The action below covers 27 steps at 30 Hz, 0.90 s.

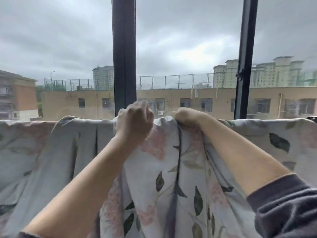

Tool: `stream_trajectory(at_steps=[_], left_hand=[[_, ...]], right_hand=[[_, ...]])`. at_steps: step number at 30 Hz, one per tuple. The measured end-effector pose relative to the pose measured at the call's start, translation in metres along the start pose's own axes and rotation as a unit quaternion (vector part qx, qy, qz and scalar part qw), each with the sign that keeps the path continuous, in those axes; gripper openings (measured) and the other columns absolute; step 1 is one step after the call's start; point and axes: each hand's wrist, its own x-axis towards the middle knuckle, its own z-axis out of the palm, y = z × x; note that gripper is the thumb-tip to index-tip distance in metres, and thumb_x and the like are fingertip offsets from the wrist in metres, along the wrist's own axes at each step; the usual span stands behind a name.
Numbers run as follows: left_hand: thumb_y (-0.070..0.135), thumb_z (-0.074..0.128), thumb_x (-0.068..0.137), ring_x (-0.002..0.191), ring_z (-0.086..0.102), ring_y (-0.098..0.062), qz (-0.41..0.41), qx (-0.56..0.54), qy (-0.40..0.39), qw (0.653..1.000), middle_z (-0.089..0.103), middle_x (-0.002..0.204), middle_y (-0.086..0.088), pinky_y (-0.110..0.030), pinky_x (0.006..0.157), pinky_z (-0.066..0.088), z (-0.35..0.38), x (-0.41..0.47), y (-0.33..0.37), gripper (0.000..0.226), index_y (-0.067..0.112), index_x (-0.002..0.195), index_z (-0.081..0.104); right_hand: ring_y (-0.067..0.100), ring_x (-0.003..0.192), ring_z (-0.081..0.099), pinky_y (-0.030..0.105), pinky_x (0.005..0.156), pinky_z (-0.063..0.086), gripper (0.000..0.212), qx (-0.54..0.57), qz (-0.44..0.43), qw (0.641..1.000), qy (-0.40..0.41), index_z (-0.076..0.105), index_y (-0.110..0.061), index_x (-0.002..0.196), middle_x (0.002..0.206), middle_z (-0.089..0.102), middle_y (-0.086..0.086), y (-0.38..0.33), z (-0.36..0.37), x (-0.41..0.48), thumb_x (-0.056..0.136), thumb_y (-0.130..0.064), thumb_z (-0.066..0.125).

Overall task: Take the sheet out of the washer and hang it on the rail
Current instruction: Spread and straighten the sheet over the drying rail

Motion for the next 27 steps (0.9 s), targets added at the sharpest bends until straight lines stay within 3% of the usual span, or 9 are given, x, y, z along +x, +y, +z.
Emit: stream_trajectory(at_steps=[3,5,10,13,15,19,23,25,27], left_hand=[[0.034,0.029,0.096,0.074,0.060,-0.027,0.058,0.097,-0.077,0.991,0.068,0.083,-0.007,-0.032,0.067,0.030,0.029,-0.006,0.046,0.038,0.019,0.080,0.060],[0.037,0.023,0.093,0.077,0.064,-0.028,0.031,0.142,-0.090,0.985,0.070,0.082,-0.009,-0.031,0.066,0.032,0.036,-0.005,0.053,0.051,0.015,0.080,0.067],[0.037,0.020,0.094,0.092,0.062,-0.029,-0.063,0.182,-0.126,0.973,0.069,0.099,-0.014,-0.035,0.083,0.039,0.042,0.004,0.062,0.055,0.014,0.093,0.069],[0.042,0.015,0.094,0.100,0.060,-0.030,-0.131,0.209,-0.144,0.958,0.067,0.108,-0.018,-0.038,0.094,0.036,0.051,0.007,0.078,0.061,0.011,0.103,0.068],[0.042,0.017,0.095,0.106,0.059,-0.032,-0.164,0.220,-0.133,0.952,0.065,0.113,-0.020,-0.037,0.095,0.035,0.058,0.011,0.085,0.062,0.008,0.107,0.067],[0.040,0.019,0.097,0.112,0.056,-0.035,-0.206,0.230,-0.125,0.943,0.061,0.119,-0.024,-0.037,0.097,0.033,0.068,0.011,0.108,0.061,0.002,0.114,0.064],[0.037,0.022,0.098,0.111,0.055,-0.039,-0.223,0.235,-0.107,0.940,0.060,0.118,-0.029,-0.039,0.097,0.033,0.062,0.007,0.115,0.060,-0.004,0.112,0.063],[0.037,0.023,0.099,0.111,0.055,-0.040,-0.229,0.238,-0.106,0.938,0.059,0.120,-0.030,-0.040,0.098,0.034,0.058,0.004,0.113,0.059,-0.004,0.113,0.063],[0.038,0.022,0.099,0.113,0.054,-0.040,-0.233,0.236,-0.107,0.937,0.059,0.122,-0.028,-0.040,0.098,0.034,0.053,0.004,0.108,0.059,-0.002,0.115,0.062]], right_hand=[[0.022,0.101,0.051,0.030,0.082,0.036,0.034,0.051,-0.024,0.996,0.074,0.059,-0.013,0.096,0.128,0.058,0.018,0.013,-0.005,-0.002,0.099,-0.030,0.030],[0.027,0.108,0.056,0.034,0.087,0.041,0.038,0.005,-0.037,0.990,0.133,0.061,-0.017,0.090,0.125,0.061,0.016,0.049,-0.013,-0.016,0.099,-0.035,0.028],[0.029,0.114,0.054,0.044,0.102,0.030,0.069,-0.167,0.040,0.958,0.228,0.063,-0.019,0.108,0.119,0.064,0.010,0.215,-0.049,-0.074,0.091,-0.057,0.008],[0.028,0.132,0.037,0.054,0.112,0.018,0.055,-0.140,0.112,0.933,0.313,0.049,-0.021,0.130,0.141,0.046,0.006,0.311,-0.069,-0.097,0.095,-0.056,0.025],[0.030,0.137,0.031,0.055,0.111,0.022,0.052,-0.144,0.115,0.919,0.347,0.041,-0.021,0.138,0.148,0.037,0.008,0.354,-0.069,-0.110,0.094,-0.048,0.043],[0.032,0.140,0.026,0.057,0.108,0.027,0.068,-0.154,0.066,0.926,0.339,0.031,-0.022,0.145,0.152,0.028,0.010,0.398,-0.065,-0.123,0.087,-0.043,0.058],[0.030,0.138,0.028,0.059,0.112,0.020,0.066,-0.191,-0.077,0.919,0.337,0.032,-0.023,0.142,0.148,0.035,0.007,0.384,-0.060,-0.113,0.086,-0.042,0.062],[0.028,0.134,0.037,0.056,0.111,0.018,0.061,-0.190,-0.145,0.910,0.340,0.038,-0.022,0.140,0.142,0.044,0.004,0.366,-0.056,-0.102,0.086,-0.032,0.066],[0.026,0.118,0.051,0.050,0.106,0.028,0.044,-0.146,-0.172,0.900,0.373,0.053,-0.021,0.127,0.125,0.057,0.000,0.351,-0.056,-0.092,0.085,-0.015,0.067]])
